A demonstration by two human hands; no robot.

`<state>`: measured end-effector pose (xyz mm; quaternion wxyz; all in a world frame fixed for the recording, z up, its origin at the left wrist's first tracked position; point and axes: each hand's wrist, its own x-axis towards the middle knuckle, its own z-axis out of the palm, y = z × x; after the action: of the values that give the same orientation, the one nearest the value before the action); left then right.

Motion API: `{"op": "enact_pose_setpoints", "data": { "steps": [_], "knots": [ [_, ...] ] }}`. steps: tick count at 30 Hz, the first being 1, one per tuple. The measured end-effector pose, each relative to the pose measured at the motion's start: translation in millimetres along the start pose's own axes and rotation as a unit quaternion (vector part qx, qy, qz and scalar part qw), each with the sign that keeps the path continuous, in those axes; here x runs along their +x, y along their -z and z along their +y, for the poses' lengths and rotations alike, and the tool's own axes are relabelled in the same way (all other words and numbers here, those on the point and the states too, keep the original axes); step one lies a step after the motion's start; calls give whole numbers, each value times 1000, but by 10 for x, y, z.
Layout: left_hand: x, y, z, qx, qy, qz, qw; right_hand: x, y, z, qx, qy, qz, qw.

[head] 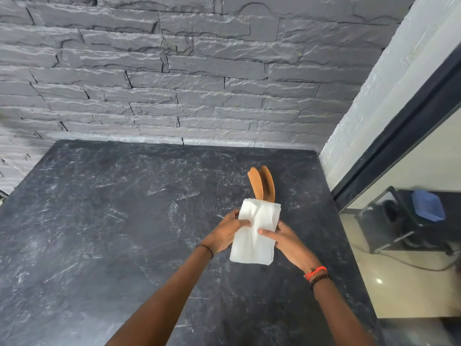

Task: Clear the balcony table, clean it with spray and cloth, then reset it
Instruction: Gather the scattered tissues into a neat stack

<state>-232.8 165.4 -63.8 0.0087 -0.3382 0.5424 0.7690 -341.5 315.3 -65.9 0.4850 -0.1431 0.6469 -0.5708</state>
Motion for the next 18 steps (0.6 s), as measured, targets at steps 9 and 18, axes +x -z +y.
{"op": "enact_pose_setpoints", "data": {
  "steps": [9,18],
  "knots": [
    [522,-227,473,-41,-31,59,997,377,437,-671,-101,36,126,986],
    [1121,-220,548,97,-15,188,977,1059,591,-1210,-377,95,213,896]
  ]
}}
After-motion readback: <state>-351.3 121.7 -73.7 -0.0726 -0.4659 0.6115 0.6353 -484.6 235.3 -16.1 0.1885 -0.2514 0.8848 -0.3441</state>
